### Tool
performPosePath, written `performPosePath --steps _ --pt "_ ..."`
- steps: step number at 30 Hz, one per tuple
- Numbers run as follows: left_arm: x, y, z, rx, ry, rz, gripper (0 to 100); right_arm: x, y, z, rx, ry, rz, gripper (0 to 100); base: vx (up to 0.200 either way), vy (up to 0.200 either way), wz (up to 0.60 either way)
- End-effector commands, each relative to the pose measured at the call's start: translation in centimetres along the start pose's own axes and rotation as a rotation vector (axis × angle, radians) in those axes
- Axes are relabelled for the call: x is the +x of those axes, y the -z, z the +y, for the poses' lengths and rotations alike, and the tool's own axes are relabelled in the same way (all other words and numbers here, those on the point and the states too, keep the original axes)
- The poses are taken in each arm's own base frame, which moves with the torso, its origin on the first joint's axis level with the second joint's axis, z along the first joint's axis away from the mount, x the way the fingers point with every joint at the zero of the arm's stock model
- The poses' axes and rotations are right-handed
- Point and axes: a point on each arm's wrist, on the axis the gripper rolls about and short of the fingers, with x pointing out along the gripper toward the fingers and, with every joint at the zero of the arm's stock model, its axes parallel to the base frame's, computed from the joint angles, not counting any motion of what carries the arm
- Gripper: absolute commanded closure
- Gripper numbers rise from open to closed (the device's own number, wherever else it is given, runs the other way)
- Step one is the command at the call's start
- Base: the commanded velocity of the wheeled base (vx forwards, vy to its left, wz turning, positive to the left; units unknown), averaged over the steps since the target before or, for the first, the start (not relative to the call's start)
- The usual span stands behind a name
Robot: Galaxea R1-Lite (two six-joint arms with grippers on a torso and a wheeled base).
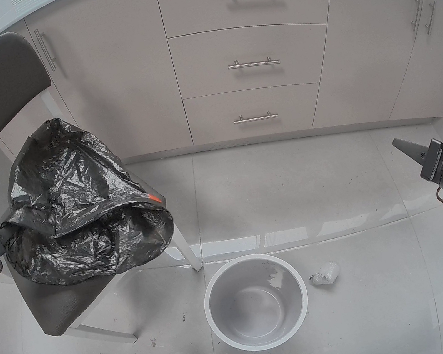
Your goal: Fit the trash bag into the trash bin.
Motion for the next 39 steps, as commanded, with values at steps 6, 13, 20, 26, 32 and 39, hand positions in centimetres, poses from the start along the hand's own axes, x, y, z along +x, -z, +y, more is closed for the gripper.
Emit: performPosePath --steps 6,13,20,26,32,39 --pt "-6.2 -3.7 -21.6 -0.493 0.668 -0.026 100 -0.7 1.8 1.2 -0.026 -0.112 0.093 100 0.0 0.0 0.0" --pt "-8.9 -3.2 -25.5 -0.544 0.831 0.004 100 -2.0 6.7 4.5 -0.187 -0.325 0.293 100 0.0 0.0 0.0" --pt "-7.7 -2.0 -27.1 -0.499 0.906 0.102 100 -1.9 9.0 6.0 -0.2 -0.371 0.377 100 0.0 0.0 0.0" --pt "-6.6 -0.5 -29.7 -0.495 0.944 0.163 100 -1.8 9.9 6.8 -0.207 -0.407 0.415 100 0.0 0.0 0.0" --pt "-5.7 0.3 -30.8 -0.456 0.935 0.166 100 -2.6 10.5 8.1 -0.225 -0.482 0.437 100 0.0 0.0 0.0" --pt "-6.0 0.2 -30.7 -0.459 0.944 0.161 100 -2.8 10.8 8.9 -0.23 -0.523 0.446 100 0.0 0.0 0.0"
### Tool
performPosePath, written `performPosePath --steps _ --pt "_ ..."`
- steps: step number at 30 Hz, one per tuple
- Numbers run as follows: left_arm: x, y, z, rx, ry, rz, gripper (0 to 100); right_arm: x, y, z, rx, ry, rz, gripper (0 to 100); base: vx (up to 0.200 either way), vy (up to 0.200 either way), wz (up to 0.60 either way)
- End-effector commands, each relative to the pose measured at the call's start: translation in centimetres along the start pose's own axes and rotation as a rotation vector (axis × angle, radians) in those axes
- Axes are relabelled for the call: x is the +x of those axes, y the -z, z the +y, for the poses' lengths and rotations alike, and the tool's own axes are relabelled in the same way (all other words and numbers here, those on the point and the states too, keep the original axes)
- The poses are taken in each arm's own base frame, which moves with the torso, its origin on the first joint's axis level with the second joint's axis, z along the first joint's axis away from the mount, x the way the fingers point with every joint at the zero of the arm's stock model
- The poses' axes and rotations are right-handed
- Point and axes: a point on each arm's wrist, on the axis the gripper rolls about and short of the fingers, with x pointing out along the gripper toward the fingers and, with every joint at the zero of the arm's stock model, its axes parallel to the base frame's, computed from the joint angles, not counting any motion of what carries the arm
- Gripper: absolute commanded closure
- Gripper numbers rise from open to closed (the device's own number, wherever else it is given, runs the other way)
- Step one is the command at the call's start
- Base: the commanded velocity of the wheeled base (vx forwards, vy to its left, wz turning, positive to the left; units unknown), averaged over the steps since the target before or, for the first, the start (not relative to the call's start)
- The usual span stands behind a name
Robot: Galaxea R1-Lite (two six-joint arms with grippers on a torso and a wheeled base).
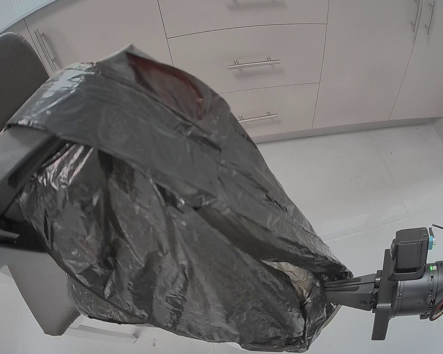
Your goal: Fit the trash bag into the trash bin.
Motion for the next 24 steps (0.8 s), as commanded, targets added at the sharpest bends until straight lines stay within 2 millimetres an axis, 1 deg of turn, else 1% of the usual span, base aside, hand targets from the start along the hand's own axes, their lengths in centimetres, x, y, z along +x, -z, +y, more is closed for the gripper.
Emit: performPosePath --steps 1,3,9,12,15,16,19,21,22,23,24 --pt "0.2 0.1 0.1 -0.008 -0.001 0.01 100 0.3 0.2 0.6 -0.008 -0.029 0.011 100 0.0 0.0 0.0" --pt "0.2 0.2 0.1 -0.011 0.0 0.012 100 0.5 0.1 0.7 -0.01 -0.035 -0.005 100 0.0 0.0 0.0" --pt "0.1 0.2 -0.1 -0.011 0.009 0.013 100 2.1 0.3 0.1 -0.015 0.006 -0.038 100 0.0 0.0 0.0" --pt "0.0 0.2 -0.1 -0.009 0.01 0.01 100 2.2 0.2 0.2 -0.027 0.057 -0.062 100 0.0 0.0 0.0" --pt "0.0 0.2 -0.2 -0.008 0.011 0.009 100 1.5 0.0 0.3 -0.057 0.065 -0.081 100 0.0 0.0 0.0" --pt "0.0 0.2 -0.2 -0.007 0.012 0.009 100 1.1 -0.3 0.4 -0.071 0.062 -0.096 0 0.0 0.0 0.0" --pt "-0.1 0.2 -0.3 -0.007 0.014 0.008 100 -0.3 -1.5 0.6 -0.075 0.051 -0.158 0 0.0 0.0 0.0" --pt "-0.1 0.1 -0.3 -0.006 0.014 0.006 100 -1.8 -2.4 1.0 -0.077 0.026 -0.182 0 0.0 0.0 0.0" --pt "-0.1 0.1 -0.3 -0.006 0.014 0.006 100 -1.8 -2.4 1.0 -0.077 0.026 -0.182 0 0.0 0.0 0.0" --pt "-0.1 0.1 -0.3 -0.006 0.014 0.006 100 -3.7 -3.5 1.6 -0.082 -0.01 -0.205 0 0.0 0.0 0.0" --pt "-0.1 0.1 -0.3 -0.006 0.014 0.006 100 -4.4 -4.0 1.8 -0.085 -0.021 -0.208 0 0.0 0.0 0.0"
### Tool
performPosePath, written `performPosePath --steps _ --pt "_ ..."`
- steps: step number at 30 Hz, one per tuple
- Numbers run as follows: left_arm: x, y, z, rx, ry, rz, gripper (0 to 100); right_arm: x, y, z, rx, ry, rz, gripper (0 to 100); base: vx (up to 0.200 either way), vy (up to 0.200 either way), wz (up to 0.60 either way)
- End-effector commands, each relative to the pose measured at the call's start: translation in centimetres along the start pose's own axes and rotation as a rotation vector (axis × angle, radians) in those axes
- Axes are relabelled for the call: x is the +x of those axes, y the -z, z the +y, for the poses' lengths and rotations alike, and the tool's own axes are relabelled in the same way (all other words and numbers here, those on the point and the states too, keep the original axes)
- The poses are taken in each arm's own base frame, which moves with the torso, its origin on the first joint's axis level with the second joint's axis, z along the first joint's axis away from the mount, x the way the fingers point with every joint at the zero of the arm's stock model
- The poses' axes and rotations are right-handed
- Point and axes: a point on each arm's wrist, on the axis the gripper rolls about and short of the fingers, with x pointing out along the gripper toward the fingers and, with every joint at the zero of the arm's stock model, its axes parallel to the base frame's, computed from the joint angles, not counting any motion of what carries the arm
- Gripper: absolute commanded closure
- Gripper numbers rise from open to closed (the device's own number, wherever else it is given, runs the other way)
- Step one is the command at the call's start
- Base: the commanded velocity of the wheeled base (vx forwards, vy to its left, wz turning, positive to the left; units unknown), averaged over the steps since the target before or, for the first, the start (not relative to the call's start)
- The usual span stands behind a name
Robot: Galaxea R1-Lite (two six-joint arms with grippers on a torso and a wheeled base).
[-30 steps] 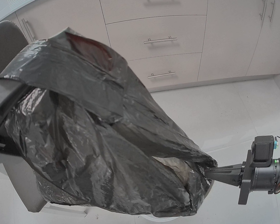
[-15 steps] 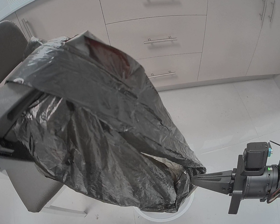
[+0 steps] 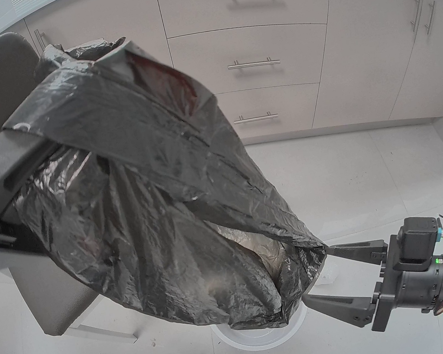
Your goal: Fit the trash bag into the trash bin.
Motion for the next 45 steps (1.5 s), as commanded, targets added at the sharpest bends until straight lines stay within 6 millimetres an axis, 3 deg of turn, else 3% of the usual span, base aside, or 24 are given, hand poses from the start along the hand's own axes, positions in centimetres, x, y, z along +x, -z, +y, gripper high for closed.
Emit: performPosePath --steps 1,2,7,11,17,20,24,25,28,29,36,45 --pt "0.0 0.0 -0.1 0.001 0.002 -0.002 100 -5.0 -4.2 0.9 -0.015 -0.067 -0.107 0 0.0 0.0 0.0" --pt "0.0 0.0 -0.1 0.001 0.002 -0.002 100 -5.3 -4.3 1.0 -0.016 -0.066 -0.1 0 0.0 0.0 0.0" --pt "0.0 -0.1 -0.1 0.002 0.003 -0.004 100 -10.4 -7.2 1.8 -0.037 -0.137 -0.086 0 0.0 0.0 0.0" --pt "-0.2 -0.1 -0.2 0.007 0.008 -0.008 100 -11.0 -7.4 1.7 -0.053 -0.111 -0.043 0 0.0 0.0 0.0" --pt "-0.2 -0.1 -0.3 0.006 0.008 -0.01 100 -7.8 -5.9 0.7 -0.035 -0.054 0.091 0 0.0 0.0 0.0" --pt "-0.2 -0.1 -0.3 0.006 0.01 -0.01 100 -4.4 -3.7 -0.1 -0.014 -0.036 0.185 0 0.0 0.0 0.0" --pt "-0.3 -0.1 -0.4 0.007 0.012 -0.012 100 -2.0 -1.8 -0.7 -0.013 -0.033 0.177 0 0.0 0.0 0.0" --pt "-0.3 -0.2 -0.4 0.008 0.011 -0.013 100 -0.6 -0.3 -1.0 -0.016 -0.019 0.166 0 0.0 0.0 0.0" --pt "-0.3 -0.1 -0.4 0.008 0.011 -0.013 100 0.7 1.0 -1.2 -0.019 0.001 0.152 0 0.0 0.0 0.0" --pt "-0.3 -0.1 -0.4 0.009 0.011 -0.013 100 1.8 2.2 -1.6 -0.021 0.016 0.139 0 0.0 0.0 0.0" --pt "-0.3 -0.1 -0.4 0.008 0.011 -0.013 100 3.5 4.4 -2.2 -0.027 0.035 0.104 0 0.0 0.0 0.0" --pt "-0.3 -0.1 -0.4 0.009 0.011 -0.013 100 3.6 4.5 -2.2 -0.029 0.042 0.104 0 0.0 0.0 0.0"
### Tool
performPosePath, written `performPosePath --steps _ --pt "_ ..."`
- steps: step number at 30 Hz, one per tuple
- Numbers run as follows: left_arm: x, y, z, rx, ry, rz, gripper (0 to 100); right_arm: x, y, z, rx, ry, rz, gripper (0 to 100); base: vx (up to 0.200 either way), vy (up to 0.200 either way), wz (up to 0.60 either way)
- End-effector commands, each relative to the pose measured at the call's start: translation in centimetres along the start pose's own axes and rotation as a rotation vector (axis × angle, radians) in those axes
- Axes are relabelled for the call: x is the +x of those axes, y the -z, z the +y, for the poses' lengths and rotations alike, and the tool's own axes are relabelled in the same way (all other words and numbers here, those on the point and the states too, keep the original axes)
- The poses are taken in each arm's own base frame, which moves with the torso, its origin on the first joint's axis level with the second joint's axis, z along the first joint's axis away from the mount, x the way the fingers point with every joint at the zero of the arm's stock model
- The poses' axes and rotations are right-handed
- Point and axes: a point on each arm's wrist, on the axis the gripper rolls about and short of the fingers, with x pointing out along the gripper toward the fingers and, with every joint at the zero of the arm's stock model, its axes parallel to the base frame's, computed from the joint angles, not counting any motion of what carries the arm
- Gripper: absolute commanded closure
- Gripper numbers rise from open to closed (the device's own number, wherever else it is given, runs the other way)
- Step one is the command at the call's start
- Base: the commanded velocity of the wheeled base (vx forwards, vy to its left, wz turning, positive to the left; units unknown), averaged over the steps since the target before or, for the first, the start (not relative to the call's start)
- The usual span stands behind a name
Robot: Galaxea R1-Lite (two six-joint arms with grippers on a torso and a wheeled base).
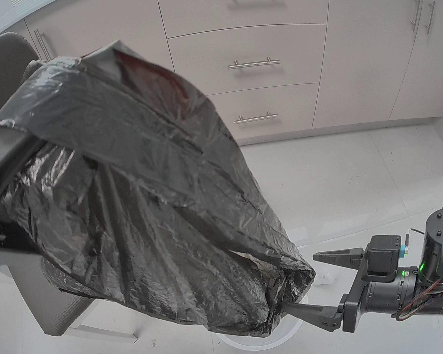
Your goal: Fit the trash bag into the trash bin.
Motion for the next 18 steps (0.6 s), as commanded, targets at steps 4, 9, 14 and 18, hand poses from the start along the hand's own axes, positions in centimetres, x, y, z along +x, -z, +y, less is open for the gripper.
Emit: performPosePath --steps 4,9,14,18 --pt "0.0 0.0 0.0 0.001 0.001 0.0 100 1.0 1.6 -0.4 0.007 0.031 0.068 0 0.0 0.0 0.0" --pt "0.0 0.0 0.0 -0.001 0.002 0.001 100 1.3 1.3 -0.5 0.043 0.054 0.011 0 0.0 0.0 0.0" --pt "0.0 0.0 0.0 -0.001 0.0 0.002 100 1.9 1.4 -0.6 0.079 0.065 -0.095 0 0.0 0.0 0.0" --pt "0.0 0.1 0.1 -0.002 0.0 0.004 100 2.3 2.0 -0.4 0.079 0.101 -0.076 0 0.0 0.0 0.0"
